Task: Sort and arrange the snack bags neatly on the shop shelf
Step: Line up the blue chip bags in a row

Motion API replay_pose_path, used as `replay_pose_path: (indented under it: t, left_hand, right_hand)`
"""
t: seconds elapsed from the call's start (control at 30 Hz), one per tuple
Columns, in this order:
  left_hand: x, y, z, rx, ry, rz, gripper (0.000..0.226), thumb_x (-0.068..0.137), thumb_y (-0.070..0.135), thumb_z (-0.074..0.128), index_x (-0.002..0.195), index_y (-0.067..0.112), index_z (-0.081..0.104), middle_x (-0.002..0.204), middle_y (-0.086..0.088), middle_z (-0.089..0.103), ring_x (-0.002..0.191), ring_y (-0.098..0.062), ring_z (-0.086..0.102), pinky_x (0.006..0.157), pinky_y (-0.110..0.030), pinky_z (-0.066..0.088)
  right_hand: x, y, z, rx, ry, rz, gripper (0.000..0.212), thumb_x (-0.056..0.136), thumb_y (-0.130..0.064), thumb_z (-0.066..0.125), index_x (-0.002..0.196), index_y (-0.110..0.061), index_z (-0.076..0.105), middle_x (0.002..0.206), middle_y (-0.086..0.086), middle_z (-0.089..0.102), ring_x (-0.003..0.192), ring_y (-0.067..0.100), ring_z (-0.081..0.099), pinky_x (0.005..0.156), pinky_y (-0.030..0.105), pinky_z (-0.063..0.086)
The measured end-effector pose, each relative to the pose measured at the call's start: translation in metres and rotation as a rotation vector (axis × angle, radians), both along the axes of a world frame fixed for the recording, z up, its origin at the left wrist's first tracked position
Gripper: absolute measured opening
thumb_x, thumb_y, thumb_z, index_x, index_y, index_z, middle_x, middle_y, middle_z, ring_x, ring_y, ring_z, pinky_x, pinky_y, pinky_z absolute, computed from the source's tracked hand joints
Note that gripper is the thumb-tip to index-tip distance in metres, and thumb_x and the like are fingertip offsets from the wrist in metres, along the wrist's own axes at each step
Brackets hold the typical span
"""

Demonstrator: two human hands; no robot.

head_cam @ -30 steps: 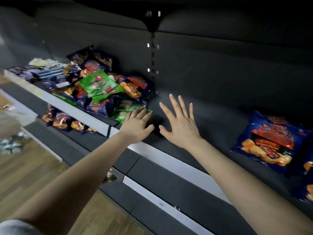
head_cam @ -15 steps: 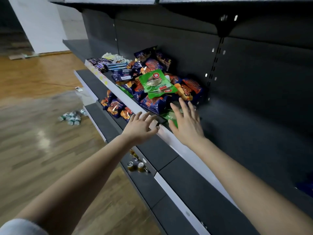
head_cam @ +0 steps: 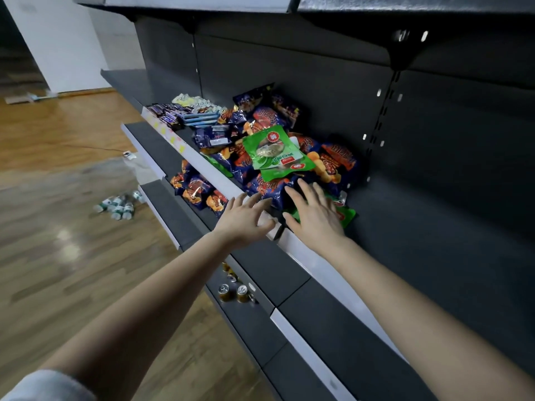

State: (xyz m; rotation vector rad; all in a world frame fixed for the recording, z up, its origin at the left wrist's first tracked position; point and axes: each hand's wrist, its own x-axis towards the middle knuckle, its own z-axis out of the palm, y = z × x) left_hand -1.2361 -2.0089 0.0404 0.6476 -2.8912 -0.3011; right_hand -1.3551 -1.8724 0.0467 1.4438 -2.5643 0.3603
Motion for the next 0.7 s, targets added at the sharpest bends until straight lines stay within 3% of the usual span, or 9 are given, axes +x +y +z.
replay_pose_path:
  t: [0.3,0.4,0.57,0.7]
  left_hand:
    - [-0.013,-0.032,0.006,-0.025,0.029,-0.042,0.058,0.092,0.055,0.035,0.144,0.033,0.027,0.155,0.004,0.024,0.144,-0.029,0.012,0.115,-0.045,0.009]
    - [-0.017,-0.041,0.005,-0.021,0.024,-0.066,0.058,0.092,0.056,0.035,0.145,0.035,0.026,0.155,0.004,0.025,0.143,-0.029,0.013,0.114,-0.044,0.010]
    - [-0.020,-0.057,0.002,-0.002,0.034,-0.085,0.057,0.092,0.054,0.036,0.145,0.035,0.025,0.155,0.004,0.024,0.143,-0.029,0.014,0.114,-0.044,0.011]
    - [-0.023,-0.061,-0.001,-0.004,0.042,-0.117,0.058,0.092,0.053,0.038,0.145,0.031,0.027,0.156,0.005,0.022,0.143,-0.028,0.014,0.115,-0.044,0.012]
  right_hand:
    - [-0.013,-0.036,0.000,0.020,0.009,-0.034,0.058,0.090,-0.051,0.048,0.139,-0.025,0.030,0.157,0.004,0.012,0.144,0.030,0.003,0.112,0.056,0.014]
    - [-0.013,-0.047,0.000,0.024,0.015,-0.090,0.062,0.087,-0.054,0.053,0.136,-0.023,0.030,0.154,0.007,0.017,0.143,0.035,0.006,0.110,0.056,0.019]
    - [-0.015,-0.057,-0.005,0.067,0.009,-0.127,0.062,0.088,-0.049,0.052,0.141,-0.035,0.024,0.150,0.007,0.017,0.139,0.042,0.006,0.106,0.057,0.026]
    - [-0.016,-0.057,-0.007,0.060,0.036,-0.155,0.054,0.088,-0.050,0.051,0.137,-0.036,0.034,0.142,0.009,0.026,0.129,0.039,0.022,0.097,0.050,0.036]
